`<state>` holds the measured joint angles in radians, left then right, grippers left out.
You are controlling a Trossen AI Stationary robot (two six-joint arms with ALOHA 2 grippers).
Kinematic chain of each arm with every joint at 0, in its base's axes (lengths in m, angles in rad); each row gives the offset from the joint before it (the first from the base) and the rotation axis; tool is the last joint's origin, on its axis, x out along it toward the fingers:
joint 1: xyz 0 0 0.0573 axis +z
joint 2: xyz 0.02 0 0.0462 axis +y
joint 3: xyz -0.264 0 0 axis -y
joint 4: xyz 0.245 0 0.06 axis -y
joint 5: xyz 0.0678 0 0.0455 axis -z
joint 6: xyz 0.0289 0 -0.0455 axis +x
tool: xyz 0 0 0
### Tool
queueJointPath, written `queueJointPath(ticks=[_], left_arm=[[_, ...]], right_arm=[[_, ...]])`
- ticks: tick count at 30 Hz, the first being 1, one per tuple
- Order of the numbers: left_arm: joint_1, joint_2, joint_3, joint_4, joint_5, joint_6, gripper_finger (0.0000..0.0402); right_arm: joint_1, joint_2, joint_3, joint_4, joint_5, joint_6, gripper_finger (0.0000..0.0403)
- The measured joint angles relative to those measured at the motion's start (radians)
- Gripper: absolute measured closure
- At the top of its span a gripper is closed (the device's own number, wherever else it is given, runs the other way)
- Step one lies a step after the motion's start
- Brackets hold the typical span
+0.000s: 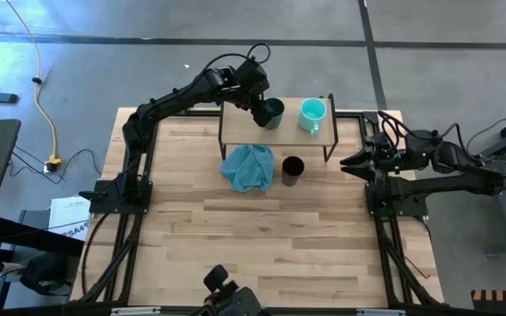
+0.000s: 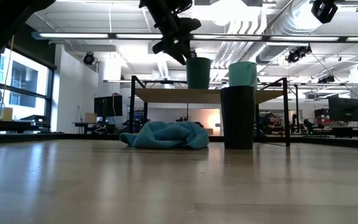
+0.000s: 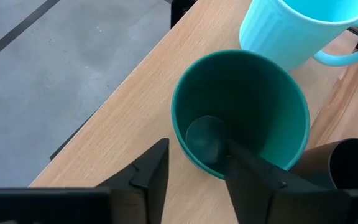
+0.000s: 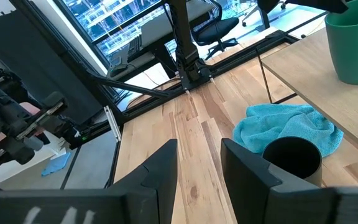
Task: Stack small to large cups/mugs on shelf
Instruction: Put the green cup on the shelf
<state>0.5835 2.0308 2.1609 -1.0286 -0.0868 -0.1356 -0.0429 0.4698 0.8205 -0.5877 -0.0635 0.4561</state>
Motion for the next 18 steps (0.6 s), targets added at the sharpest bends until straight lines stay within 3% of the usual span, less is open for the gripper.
queueJointPath(ticks=[7, 18], left_arm=[[0.000, 0.000, 0.000, -0.015, 0.000, 0.000, 0.0233], [0.000, 0.000, 0.000, -0.015, 0.028, -0.023, 0.0213]], right_arm=[[0.000, 0.000, 0.000, 0.000, 0.000, 0.000, 0.0291], [0.000, 0.000, 0.000, 0.000, 0.000, 0.000, 0.0291]])
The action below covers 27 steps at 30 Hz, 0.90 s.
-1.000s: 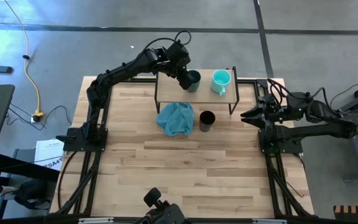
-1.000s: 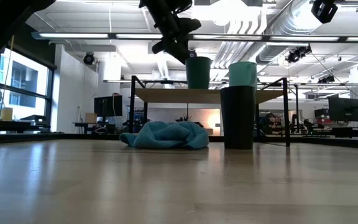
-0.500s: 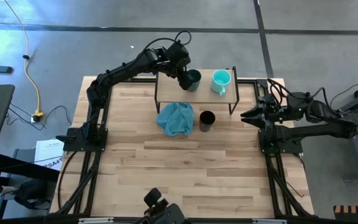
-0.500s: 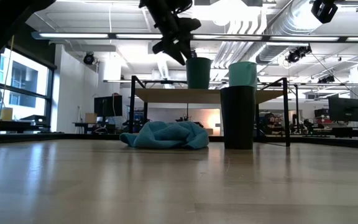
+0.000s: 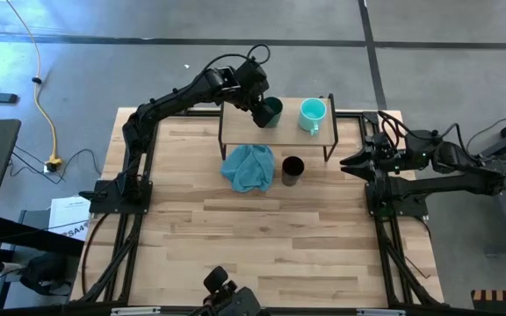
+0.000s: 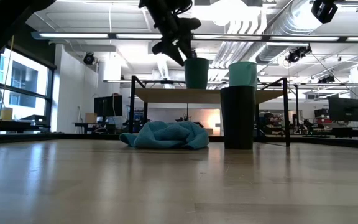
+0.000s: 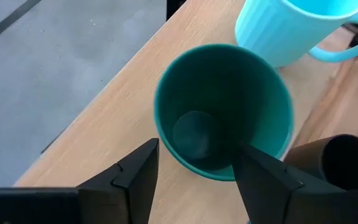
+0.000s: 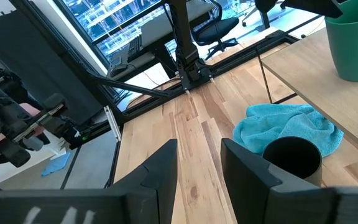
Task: Stack small to large cups/mugs on shelf
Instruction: Put the green cup on the shelf
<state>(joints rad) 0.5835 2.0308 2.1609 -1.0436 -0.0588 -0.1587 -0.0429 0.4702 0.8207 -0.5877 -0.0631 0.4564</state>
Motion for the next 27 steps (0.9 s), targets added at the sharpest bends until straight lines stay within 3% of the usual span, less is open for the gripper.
queueJointPath(ticks=[27], left_arm=[[0.000, 0.000, 0.000, 0.021, -0.026, -0.108, 0.0213]], right_arm=[[0.000, 0.000, 0.000, -0.008, -0.017, 0.015, 0.0291]])
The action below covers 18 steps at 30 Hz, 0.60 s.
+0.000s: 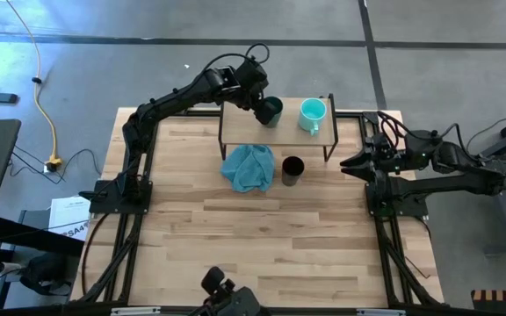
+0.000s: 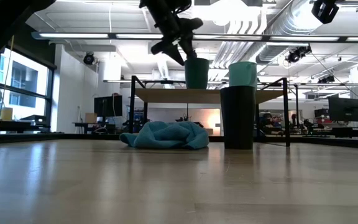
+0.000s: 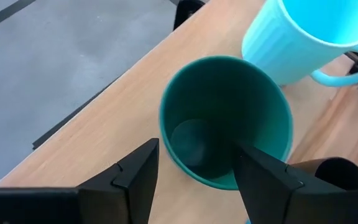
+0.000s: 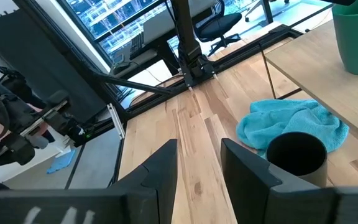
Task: Stack small to large cups/mugs on shelf
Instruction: Put the green cup on the shelf
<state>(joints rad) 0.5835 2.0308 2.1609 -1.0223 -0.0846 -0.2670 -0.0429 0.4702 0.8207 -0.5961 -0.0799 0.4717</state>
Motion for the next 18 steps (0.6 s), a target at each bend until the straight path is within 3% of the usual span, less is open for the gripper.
queueJointPath(ticks=[18], left_arm=[[0.000, -0.041, 0.000, 0.055, 0.019, -0.028, 0.0213]], right_arm=[[0.000, 0.000, 0.000, 0.000, 0.001, 0.000, 0.0291]])
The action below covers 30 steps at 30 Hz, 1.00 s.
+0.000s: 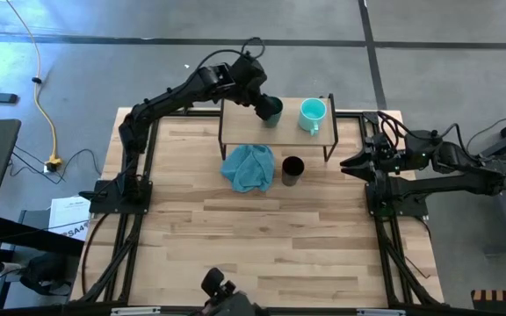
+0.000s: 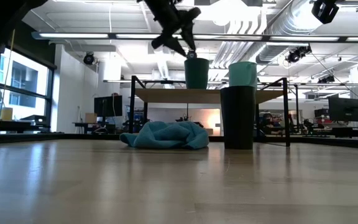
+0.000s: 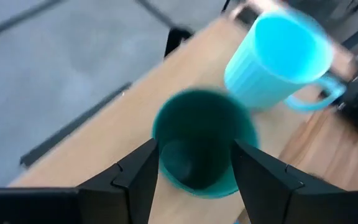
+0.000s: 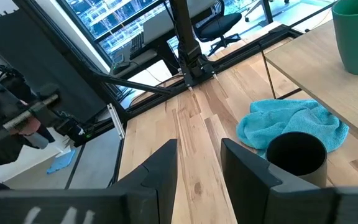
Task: Stack small to large cups/mugs on shelf
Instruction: Put the green cup on the shelf, then put the black cup on the shelf
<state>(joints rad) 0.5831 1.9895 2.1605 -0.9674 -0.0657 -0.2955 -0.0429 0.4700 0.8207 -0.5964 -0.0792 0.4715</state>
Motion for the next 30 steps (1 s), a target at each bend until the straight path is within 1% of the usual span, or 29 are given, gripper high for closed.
queueJointPath(ticks=[3, 5, 7, 9, 13, 17, 20, 24, 30], left_arm=[[0.000, -0.032, 0.000, 0.017, 0.008, 0.000, 0.0213], [0.000, -0.057, 0.000, 0.011, 0.030, 0.006, 0.0213], [-0.001, -0.081, 0.000, 0.000, 0.074, 0.021, 0.0213], [-0.011, -0.100, 0.000, -0.011, 0.139, 0.036, 0.0213], [-0.052, -0.124, 0.000, -0.054, 0.258, 0.096, 0.0213], [-0.112, -0.132, 0.000, -0.132, 0.326, 0.184, 0.0213], [-0.165, -0.131, 0.000, -0.189, 0.327, 0.241, 0.0213], [-0.237, -0.128, -0.006, -0.203, 0.325, 0.306, 0.0213], [-0.337, -0.127, -0.090, -0.132, 0.295, 0.435, 0.0213]], right_arm=[[0.000, 0.001, 0.000, 0.000, 0.000, 0.000, 0.0291], [0.000, 0.001, 0.000, 0.000, 0.000, 0.000, 0.0291], [0.000, 0.001, 0.000, 0.000, 0.000, 0.002, 0.0291], [0.000, 0.001, 0.000, 0.000, 0.000, 0.002, 0.0291], [0.000, 0.008, 0.000, -0.007, 0.000, 0.008, 0.0291], [0.000, 0.030, 0.000, -0.054, 0.001, 0.056, 0.0291], [0.000, 0.062, 0.001, -0.122, 0.033, 0.122, 0.0291], [0.000, 0.123, 0.001, -0.209, 0.083, 0.176, 0.0291], [0.000, 0.226, 0.001, -0.208, 0.163, 0.127, 0.0291]])
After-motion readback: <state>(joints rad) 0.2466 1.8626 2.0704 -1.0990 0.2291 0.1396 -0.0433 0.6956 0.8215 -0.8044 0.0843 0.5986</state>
